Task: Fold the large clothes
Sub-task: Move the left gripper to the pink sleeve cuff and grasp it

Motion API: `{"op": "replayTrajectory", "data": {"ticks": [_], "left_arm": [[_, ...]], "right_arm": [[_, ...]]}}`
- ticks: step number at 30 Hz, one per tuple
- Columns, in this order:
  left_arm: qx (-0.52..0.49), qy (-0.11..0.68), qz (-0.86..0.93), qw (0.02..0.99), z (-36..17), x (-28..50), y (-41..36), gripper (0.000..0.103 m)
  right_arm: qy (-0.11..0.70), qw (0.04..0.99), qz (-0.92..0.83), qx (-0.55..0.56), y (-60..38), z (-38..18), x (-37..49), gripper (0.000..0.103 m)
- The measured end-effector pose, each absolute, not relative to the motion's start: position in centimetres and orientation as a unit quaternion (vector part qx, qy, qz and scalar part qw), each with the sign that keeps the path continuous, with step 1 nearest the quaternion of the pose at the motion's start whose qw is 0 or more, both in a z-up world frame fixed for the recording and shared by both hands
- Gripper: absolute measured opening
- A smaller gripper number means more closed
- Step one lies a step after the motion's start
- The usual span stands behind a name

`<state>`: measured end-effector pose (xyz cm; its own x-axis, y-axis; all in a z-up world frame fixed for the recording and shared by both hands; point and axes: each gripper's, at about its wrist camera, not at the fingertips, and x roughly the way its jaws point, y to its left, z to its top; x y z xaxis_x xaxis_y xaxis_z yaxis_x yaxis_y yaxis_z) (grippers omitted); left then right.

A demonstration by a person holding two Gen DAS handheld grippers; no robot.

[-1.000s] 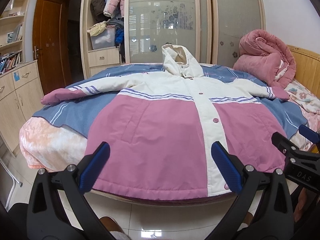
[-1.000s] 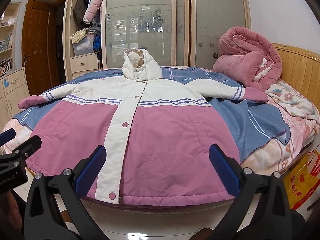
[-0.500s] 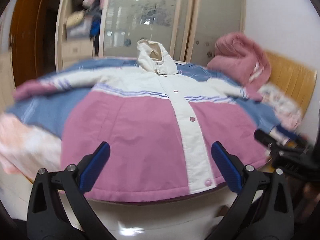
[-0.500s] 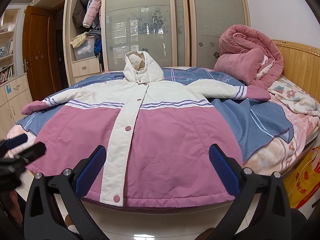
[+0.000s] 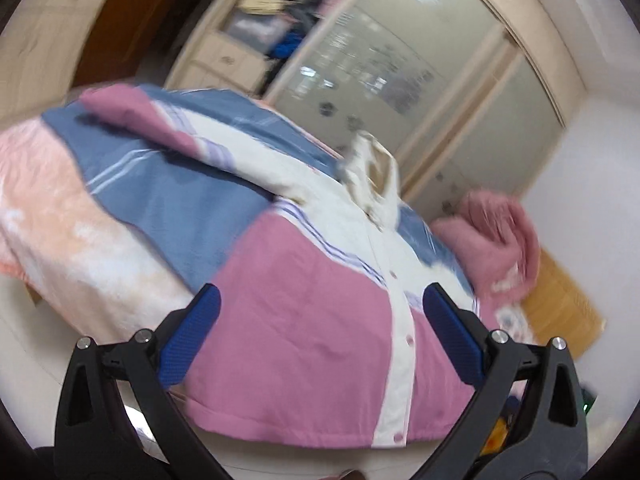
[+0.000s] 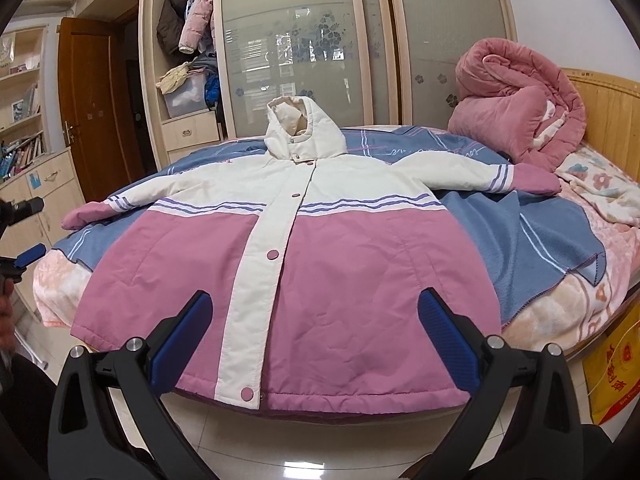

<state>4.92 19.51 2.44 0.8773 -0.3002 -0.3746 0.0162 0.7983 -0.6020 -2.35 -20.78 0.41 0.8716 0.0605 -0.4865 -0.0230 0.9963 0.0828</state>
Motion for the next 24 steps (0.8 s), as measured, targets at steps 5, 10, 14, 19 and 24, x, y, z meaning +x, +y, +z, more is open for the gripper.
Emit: {"op": "replayTrajectory", "data": {"ticks": [5, 10, 14, 19, 24], "left_arm": [[-0.345, 0.223, -0.057, 0.91, 2.2, 6.0, 23.9, 0.101], [-0.387, 0.21, -0.027, 0.897, 2.6, 8.6, 29.5, 0.101], [-0.444, 0.214, -0.01, 0.87, 1.5, 12.5, 35.6, 0.101], [-0.47, 0.241, 0.018, 0.849, -0.5, 18.1, 40.2, 0.101], [-0.507, 0.257, 0.041, 0.822, -2.7, 22.3, 43.0, 0.1]], "right_arm": [[0.255, 0.966, 0.026, 0.046, -21.3, 0.5, -2.4, 0.102], [0.262, 0.963, 0.028, 0.055, -22.2, 0.4, -2.2, 0.102], [0.265, 0.961, 0.034, 0.067, -22.6, 0.5, -2.1, 0.102], [0.267, 0.96, 0.043, 0.069, -22.2, 0.6, -1.8, 0.102], [0.274, 0.959, 0.047, 0.065, -21.7, 0.4, -1.5, 0.102]]}}
